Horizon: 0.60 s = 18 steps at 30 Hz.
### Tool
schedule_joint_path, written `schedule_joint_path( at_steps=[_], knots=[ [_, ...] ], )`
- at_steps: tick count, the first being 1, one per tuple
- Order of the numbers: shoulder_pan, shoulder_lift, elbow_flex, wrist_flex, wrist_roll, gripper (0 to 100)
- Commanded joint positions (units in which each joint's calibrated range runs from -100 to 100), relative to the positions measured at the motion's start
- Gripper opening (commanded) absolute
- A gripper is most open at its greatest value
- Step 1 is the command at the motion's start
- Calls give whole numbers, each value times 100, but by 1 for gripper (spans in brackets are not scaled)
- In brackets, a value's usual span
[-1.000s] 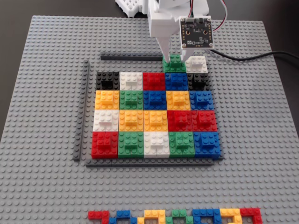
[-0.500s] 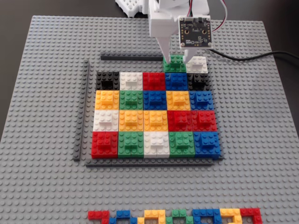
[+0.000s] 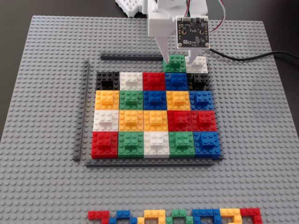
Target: Grab the cube and place it into the grid
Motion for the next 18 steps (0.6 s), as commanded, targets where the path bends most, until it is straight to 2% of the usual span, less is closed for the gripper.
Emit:
schedule_joint_path(
  at_steps=[1,9,14,18],
  knots=[
    [56,-217,-150,61,0,16],
    [93,-535,-757,300,-24,16],
    [130,-897,-1654,637,29,16],
    [122,-1163,-2524,964,44,12]
  ],
)
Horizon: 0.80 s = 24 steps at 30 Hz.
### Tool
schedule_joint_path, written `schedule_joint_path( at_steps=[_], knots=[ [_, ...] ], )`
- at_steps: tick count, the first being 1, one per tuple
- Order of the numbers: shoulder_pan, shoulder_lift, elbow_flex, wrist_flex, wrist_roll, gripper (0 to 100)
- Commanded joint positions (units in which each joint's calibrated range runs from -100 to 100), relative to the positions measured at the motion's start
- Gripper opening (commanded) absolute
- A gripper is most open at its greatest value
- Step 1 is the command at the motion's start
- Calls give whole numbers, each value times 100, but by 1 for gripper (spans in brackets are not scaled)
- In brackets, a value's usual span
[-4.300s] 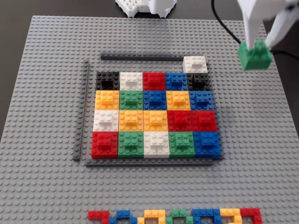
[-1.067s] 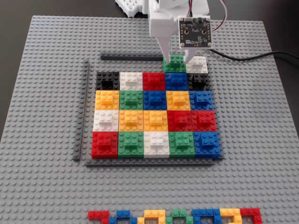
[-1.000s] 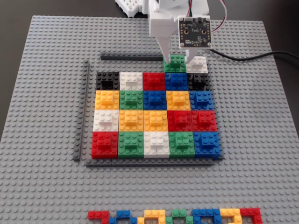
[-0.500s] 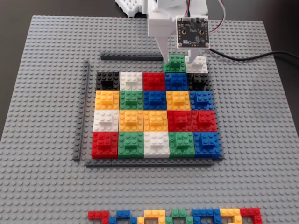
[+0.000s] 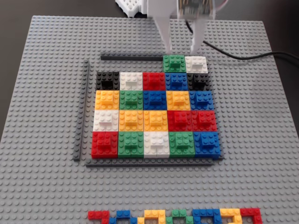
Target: Grab the cube and place it into the grid
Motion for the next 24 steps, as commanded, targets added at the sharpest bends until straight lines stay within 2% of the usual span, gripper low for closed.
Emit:
schedule_joint_path(
  at_steps=[1,5,14,24],
  knots=[
    [20,-579,-1336,330,49,10],
    [27,-1112,-1590,417,98,0],
    [278,-2402,-1055,71,347,0],
    [720,-3984,1056,-696,625,0]
  ],
)
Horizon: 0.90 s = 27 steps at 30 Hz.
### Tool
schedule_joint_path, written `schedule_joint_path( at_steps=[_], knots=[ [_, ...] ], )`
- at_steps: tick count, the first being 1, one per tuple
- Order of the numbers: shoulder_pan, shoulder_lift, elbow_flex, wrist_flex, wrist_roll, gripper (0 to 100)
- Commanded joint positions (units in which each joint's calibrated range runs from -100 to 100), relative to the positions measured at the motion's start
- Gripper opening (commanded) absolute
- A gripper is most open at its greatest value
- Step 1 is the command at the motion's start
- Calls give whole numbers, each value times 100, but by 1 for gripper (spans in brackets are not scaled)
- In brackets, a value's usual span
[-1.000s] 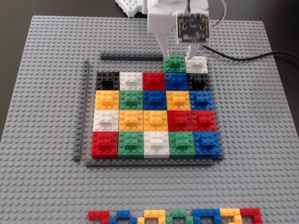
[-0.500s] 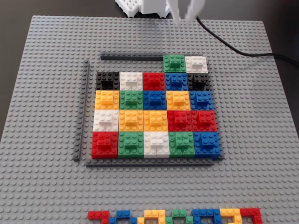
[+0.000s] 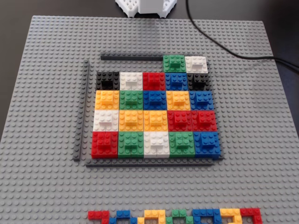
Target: Grab the cube and place it into the grid
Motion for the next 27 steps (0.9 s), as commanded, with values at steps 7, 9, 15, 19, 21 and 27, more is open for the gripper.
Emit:
schedule_joint_path(
  at_steps=[7,9,15,19,21,27],
  knots=[
    [100,-1418,1769,-770,-5,0],
    [93,-1607,2087,-921,-49,0],
    [71,-2045,3120,-1302,-83,0],
    [56,-2329,3808,-1527,-127,0],
    [56,-2475,4153,-1600,-142,0],
    [152,-3163,5159,-1810,-103,0]
  ],
)
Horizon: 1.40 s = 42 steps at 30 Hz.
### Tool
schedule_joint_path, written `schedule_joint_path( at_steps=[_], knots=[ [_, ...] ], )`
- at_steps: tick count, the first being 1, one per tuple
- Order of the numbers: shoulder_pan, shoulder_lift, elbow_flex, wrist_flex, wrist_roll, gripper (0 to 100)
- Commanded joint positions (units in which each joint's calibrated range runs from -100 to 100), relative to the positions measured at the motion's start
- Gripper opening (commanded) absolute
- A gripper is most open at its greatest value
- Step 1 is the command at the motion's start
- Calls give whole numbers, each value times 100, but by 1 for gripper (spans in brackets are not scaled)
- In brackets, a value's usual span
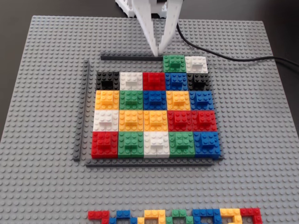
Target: Grab the cube and place it into the grid
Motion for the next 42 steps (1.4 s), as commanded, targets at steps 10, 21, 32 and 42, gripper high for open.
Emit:
schedule_joint_path(
  at_steps=[10,21,32,42],
  knots=[
    [-24,-509,856,-150,-5,0],
    [-83,-509,856,349,54,0],
    [-76,-509,856,559,-59,0],
    [-61,-509,856,608,-78,0]
  ],
)
